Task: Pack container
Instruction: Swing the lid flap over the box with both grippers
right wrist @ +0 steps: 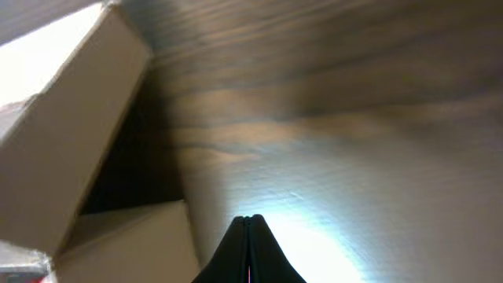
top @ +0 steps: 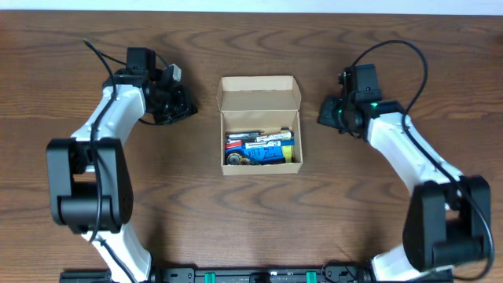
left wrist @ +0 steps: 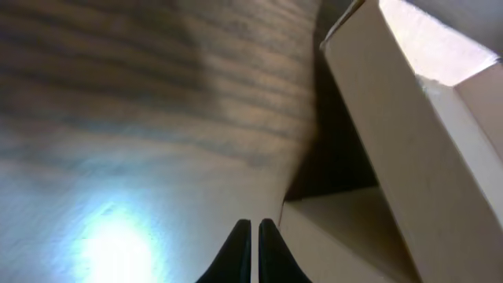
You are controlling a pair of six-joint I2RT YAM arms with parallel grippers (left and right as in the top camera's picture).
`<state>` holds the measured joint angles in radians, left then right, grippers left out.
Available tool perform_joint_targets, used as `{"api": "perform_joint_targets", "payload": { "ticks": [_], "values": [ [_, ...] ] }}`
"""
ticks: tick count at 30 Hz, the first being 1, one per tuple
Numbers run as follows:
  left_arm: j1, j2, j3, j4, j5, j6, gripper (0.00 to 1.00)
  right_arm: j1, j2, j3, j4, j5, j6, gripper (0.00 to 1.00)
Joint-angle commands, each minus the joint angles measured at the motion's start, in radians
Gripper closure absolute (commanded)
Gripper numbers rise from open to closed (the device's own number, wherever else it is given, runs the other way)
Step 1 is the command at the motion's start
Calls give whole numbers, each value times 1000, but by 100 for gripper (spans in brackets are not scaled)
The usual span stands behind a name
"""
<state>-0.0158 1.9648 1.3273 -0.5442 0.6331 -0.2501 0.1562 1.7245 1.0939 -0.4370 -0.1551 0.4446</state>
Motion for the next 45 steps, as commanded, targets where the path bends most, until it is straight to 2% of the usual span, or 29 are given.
{"api": "perform_joint_targets", "payload": {
  "ticks": [1,8,16,21,29,33,39,45],
  "values": [
    [0,53,4,41,145,-51,94,3,64,-25,93,-196,14,98],
    [-10,106,4,154,258,-100,94,16,190,-26,291,-316,103,99],
    [-45,122,4,216,267,-147,94,22,260,-26,452,-396,183,99],
    [-48,122,5,240,310,-147,92,21,260,-26,520,-445,188,99],
    [-31,121,5,342,447,-147,94,19,260,-26,569,-521,184,99],
    [-17,116,6,367,512,-147,94,15,260,-26,628,-613,124,99],
    [-8,110,6,367,528,-139,94,-4,260,-26,755,-753,115,99],
    [-8,100,6,370,539,-138,94,-13,260,-26,770,-810,105,99]
  ]
}}
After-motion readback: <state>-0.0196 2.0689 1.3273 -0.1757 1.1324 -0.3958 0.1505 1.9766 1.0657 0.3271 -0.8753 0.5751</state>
